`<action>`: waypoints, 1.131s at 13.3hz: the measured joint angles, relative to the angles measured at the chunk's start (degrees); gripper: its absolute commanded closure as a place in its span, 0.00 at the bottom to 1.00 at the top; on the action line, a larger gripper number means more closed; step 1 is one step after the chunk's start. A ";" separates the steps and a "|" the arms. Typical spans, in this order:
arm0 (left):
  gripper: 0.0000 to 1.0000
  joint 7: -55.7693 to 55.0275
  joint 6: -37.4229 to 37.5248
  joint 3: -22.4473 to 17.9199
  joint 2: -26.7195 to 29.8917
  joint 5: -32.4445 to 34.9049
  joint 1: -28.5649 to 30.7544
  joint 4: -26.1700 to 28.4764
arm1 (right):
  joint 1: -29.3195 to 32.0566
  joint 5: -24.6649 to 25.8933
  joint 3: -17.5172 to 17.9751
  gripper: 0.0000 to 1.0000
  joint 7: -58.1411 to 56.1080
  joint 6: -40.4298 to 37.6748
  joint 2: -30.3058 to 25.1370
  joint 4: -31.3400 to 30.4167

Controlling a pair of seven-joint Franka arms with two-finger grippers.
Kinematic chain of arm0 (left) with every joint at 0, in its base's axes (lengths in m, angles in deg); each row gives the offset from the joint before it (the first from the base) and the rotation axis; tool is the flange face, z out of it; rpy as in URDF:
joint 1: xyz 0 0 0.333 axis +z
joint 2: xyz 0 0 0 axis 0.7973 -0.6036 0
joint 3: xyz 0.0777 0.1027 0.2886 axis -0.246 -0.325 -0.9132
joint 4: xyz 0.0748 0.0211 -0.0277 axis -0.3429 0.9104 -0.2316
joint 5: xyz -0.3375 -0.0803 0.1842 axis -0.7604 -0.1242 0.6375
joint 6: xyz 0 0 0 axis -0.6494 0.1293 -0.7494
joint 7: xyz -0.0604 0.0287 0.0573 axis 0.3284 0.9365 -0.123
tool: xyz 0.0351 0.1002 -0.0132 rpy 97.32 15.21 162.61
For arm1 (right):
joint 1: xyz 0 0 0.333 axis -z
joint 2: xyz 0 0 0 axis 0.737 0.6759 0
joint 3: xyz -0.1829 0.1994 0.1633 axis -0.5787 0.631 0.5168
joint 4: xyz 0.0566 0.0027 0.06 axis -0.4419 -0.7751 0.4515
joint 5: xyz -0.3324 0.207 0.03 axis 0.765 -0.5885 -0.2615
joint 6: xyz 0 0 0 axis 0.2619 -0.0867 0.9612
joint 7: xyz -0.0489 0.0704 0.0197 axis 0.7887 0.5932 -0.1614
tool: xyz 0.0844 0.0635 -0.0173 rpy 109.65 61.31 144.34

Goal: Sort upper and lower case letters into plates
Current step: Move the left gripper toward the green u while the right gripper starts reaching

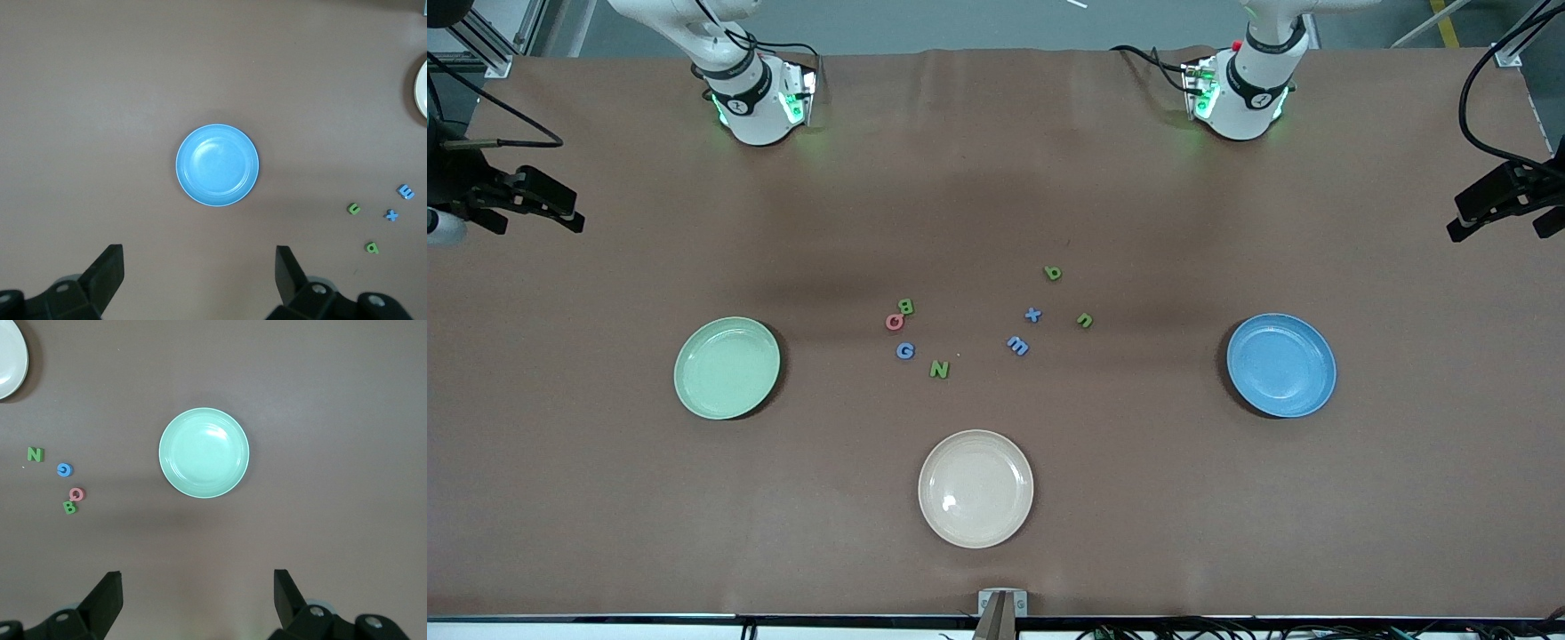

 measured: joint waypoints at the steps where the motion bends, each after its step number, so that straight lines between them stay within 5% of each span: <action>1: 0.00 0.00 0.00 0.00 0.00 0.00 0.00 0.00 | 0.00 0.00 0.00 0.00 0.00 0.00 0.00 0.00; 11: 0.00 0.01 0.68 0.02 0.02 -0.01 -0.07 0.09 | 0.00 0.02 -0.02 0.00 0.00 -0.02 0.00 0.00; 15: 0.00 -1.88 2.01 0.67 -1.80 -5.31 -1.01 2.15 | 0.00 0.02 -0.04 0.00 0.00 -0.45 -0.01 0.68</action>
